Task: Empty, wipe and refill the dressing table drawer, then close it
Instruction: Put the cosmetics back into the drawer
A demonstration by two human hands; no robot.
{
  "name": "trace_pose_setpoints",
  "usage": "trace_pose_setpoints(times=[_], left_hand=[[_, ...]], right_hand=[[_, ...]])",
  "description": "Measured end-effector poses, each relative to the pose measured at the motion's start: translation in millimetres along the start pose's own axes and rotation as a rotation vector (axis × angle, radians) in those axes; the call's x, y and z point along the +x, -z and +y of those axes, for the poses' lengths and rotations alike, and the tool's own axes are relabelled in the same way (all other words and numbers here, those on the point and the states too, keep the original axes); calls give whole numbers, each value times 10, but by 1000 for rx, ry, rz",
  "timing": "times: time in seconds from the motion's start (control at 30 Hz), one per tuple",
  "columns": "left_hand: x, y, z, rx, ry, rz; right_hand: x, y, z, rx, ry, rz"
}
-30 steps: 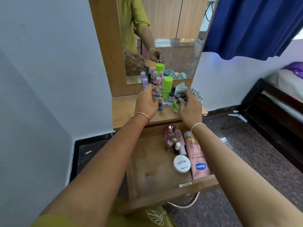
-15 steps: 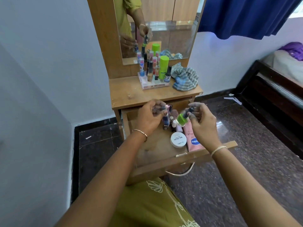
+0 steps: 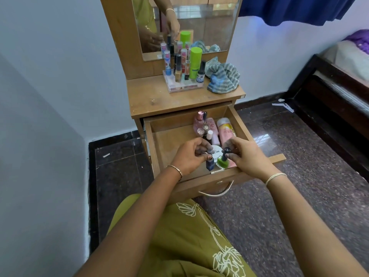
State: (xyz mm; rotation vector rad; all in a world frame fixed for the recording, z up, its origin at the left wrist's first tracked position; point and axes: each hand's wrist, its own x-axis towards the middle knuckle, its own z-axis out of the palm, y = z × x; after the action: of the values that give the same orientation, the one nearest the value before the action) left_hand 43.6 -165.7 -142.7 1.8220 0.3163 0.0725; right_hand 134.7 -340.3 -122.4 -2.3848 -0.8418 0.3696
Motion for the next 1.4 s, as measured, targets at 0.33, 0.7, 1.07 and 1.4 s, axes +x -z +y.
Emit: trace_pose_setpoints(times=[0.33, 0.7, 1.07, 1.4], left_hand=[[46, -151, -31, 51, 17, -119], [106, -220, 48, 81, 20, -169], [121, -147, 56, 38, 17, -136], [485, 419, 450, 6, -160, 250]], right_hand=[[16, 36, 40, -86, -23, -4], [60, 40, 14, -167, -71, -4], [76, 192, -19, -64, -121, -25], [583, 372, -481, 51, -21, 242]])
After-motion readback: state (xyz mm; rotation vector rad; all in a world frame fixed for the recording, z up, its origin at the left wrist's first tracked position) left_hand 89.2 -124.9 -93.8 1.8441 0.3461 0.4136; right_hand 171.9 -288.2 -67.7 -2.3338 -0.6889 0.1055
